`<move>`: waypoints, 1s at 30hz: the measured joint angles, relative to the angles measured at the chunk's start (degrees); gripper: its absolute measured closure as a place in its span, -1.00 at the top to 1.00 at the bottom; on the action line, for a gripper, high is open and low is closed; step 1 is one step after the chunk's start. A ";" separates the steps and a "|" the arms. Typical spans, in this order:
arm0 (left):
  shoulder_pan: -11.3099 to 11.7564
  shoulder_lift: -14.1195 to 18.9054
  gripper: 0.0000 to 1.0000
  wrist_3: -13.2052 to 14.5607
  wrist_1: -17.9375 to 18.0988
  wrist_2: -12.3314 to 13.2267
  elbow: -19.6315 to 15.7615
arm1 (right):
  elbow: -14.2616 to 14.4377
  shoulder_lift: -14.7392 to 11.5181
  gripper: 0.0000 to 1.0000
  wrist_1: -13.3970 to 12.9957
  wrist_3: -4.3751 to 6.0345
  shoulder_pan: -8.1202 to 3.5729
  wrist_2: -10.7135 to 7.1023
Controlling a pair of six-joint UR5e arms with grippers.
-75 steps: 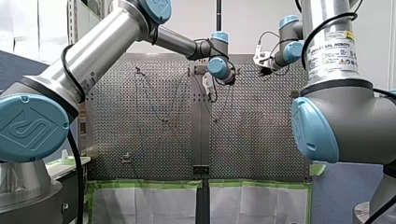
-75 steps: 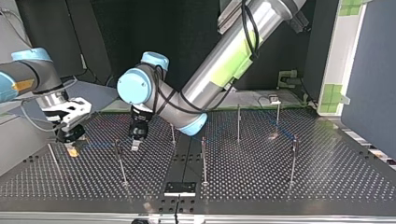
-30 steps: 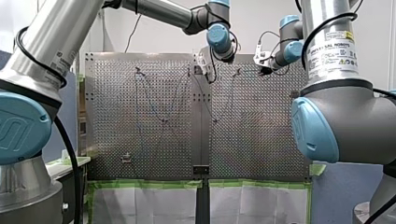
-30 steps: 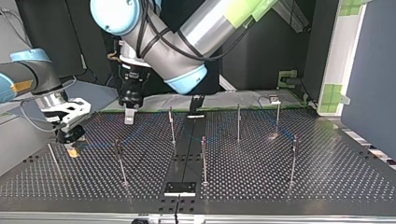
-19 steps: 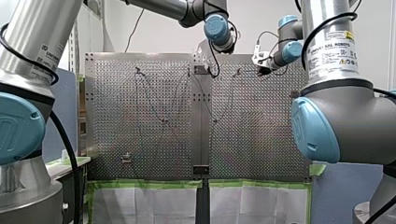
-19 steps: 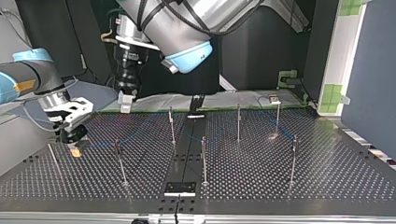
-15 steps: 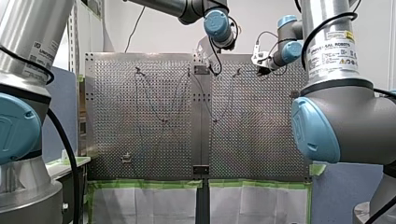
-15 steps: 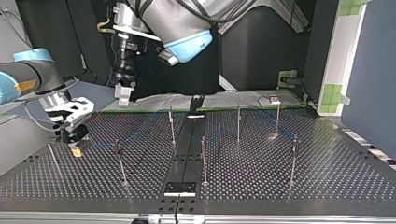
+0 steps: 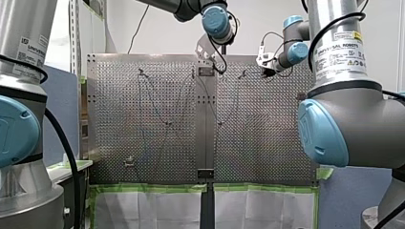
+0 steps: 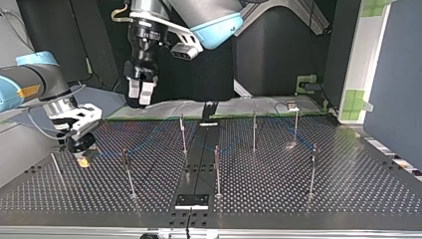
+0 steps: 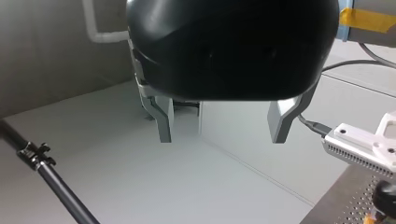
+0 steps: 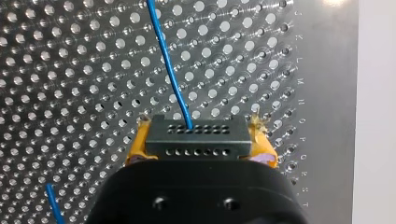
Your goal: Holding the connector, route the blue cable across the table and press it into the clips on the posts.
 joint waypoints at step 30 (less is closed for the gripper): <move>0.17 -11.14 1.00 -5.84 14.93 3.14 -14.91 | 0.02 0.17 -1.00 -0.07 -0.26 0.35 0.08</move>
